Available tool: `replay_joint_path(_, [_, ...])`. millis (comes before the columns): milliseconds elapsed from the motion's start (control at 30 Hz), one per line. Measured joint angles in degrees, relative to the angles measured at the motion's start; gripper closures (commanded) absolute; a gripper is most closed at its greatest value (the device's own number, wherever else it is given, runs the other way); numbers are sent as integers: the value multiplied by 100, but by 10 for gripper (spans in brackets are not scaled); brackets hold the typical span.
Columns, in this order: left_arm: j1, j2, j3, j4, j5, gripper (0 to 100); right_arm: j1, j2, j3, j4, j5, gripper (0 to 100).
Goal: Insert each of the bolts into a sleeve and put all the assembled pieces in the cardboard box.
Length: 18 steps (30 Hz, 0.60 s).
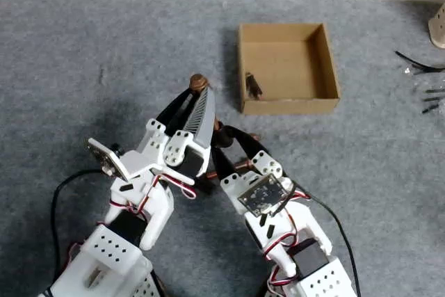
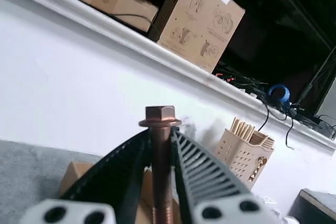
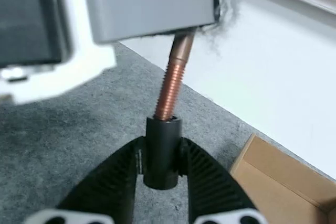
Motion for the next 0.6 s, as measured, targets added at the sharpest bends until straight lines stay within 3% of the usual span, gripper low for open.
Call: replay_joint_path(600, [62, -44, 563, -9, 62, 994, 114, 9, 0, 26, -9, 994])
